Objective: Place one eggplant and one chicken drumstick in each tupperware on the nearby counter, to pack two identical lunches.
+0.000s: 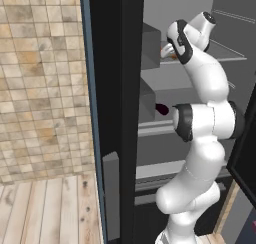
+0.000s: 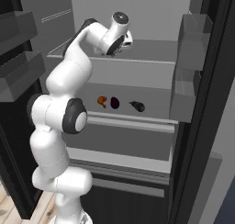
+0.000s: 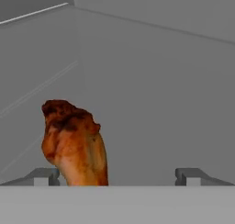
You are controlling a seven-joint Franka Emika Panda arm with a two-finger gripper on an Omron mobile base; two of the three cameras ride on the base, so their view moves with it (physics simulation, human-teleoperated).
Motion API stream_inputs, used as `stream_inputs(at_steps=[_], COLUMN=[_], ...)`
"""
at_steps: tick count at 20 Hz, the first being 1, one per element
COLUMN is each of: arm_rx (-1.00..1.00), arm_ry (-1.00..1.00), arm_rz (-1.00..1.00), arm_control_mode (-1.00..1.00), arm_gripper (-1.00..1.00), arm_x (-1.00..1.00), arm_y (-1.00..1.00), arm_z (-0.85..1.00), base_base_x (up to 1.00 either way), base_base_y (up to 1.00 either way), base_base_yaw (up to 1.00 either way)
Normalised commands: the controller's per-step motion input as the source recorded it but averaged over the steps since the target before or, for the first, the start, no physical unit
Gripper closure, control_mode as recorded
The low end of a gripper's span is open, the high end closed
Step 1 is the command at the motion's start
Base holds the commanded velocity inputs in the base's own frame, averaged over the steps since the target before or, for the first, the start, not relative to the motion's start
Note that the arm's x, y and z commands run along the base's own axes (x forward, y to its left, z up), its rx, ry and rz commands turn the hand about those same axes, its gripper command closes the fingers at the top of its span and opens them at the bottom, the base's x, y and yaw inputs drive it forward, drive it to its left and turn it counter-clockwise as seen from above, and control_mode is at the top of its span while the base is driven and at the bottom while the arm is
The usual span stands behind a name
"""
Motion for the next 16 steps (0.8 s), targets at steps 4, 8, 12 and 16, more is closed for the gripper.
stream_inputs(at_steps=[4, 8, 12, 16], arm_rx=[-0.03, -0.13, -0.01, -0.04], arm_ry=[0.0, 0.0, -0.01, -0.44], arm_rz=[0.08, 0.08, 0.02, 0.0], arm_control_mode=[-1.0, -1.0, -1.0, -1.0], arm_gripper=[1.0, 1.0, 1.0, 1.0], arm_x=[0.27, 0.0, -0.07, -0.95], arm_y=[0.23, 0.45, 0.04, 0.0], arm_z=[-0.28, -0.67, -0.18, -0.94], base_base_x=[0.0, 0.0, 0.0, 0.0], base_base_y=[0.0, 0.0, 0.0, 0.0], base_base_yaw=[0.0, 0.0, 0.0, 0.0])
